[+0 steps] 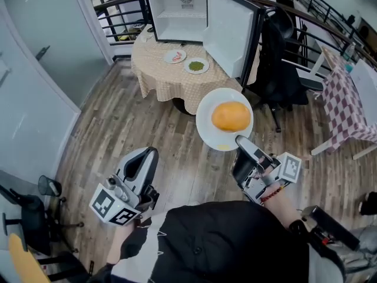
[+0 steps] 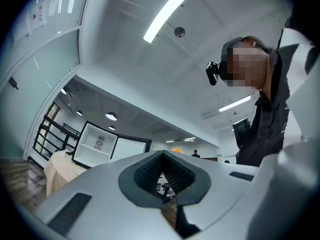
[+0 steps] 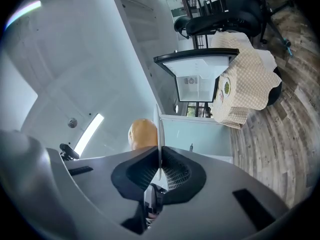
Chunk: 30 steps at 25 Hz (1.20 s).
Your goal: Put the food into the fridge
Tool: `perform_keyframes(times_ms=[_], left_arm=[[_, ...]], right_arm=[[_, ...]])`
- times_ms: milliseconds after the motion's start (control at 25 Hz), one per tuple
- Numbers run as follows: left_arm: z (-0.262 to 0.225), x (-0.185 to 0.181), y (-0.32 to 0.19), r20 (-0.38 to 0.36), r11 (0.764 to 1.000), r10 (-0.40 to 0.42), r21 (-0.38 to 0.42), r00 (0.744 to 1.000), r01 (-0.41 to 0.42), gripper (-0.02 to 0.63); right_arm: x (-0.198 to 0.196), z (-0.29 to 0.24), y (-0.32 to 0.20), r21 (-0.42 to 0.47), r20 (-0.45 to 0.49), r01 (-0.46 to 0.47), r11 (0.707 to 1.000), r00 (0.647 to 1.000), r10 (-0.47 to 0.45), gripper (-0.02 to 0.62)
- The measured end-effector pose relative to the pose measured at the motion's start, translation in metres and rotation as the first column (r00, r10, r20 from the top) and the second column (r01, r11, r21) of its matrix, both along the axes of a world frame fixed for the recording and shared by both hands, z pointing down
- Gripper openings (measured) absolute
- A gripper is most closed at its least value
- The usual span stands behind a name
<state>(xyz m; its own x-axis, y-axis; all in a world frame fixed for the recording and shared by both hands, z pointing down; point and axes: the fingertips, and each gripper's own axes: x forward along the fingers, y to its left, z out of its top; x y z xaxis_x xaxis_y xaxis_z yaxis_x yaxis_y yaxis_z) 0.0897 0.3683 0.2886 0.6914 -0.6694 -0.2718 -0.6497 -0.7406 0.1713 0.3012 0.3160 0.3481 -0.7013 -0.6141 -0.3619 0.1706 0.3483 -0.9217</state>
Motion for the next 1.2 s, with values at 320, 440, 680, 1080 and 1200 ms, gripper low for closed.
perform_keyframes(times_ms=[320,440,680,1080,1200], left_arm=[[0.005,-0.054,-0.054,-0.004,1.0,0.003,-0.023,1.0,-0.003,0.012],[0.016,-0.055,-0.062,0.032,0.997,0.025,-0.071,0.999,-0.023,0.012],[0.031,-0.073,-0.076,0.035,0.993,0.022,-0.113,0.999,-0.018,0.012],[0.042,-0.078,-0.107,0.044,0.991,0.071,-0.117,0.996,-0.066,0.012],[0.045,-0.075,-0.127,0.076,0.992,0.076,-0.109,0.994,-0.068,0.012]], right_arm=[[-0.053,-0.002,-0.06,0.007,-0.016,-0.003,1.0,1.0,0.003,0.025],[-0.061,0.001,-0.067,-0.001,-0.011,0.006,1.0,1.0,-0.006,0.025],[-0.084,0.018,-0.077,-0.037,-0.036,0.023,0.999,0.999,-0.024,0.025],[-0.111,0.029,-0.123,-0.067,-0.052,0.043,0.997,0.998,-0.047,0.025],[-0.116,0.031,-0.143,-0.072,-0.057,0.051,0.996,0.997,-0.055,0.025]])
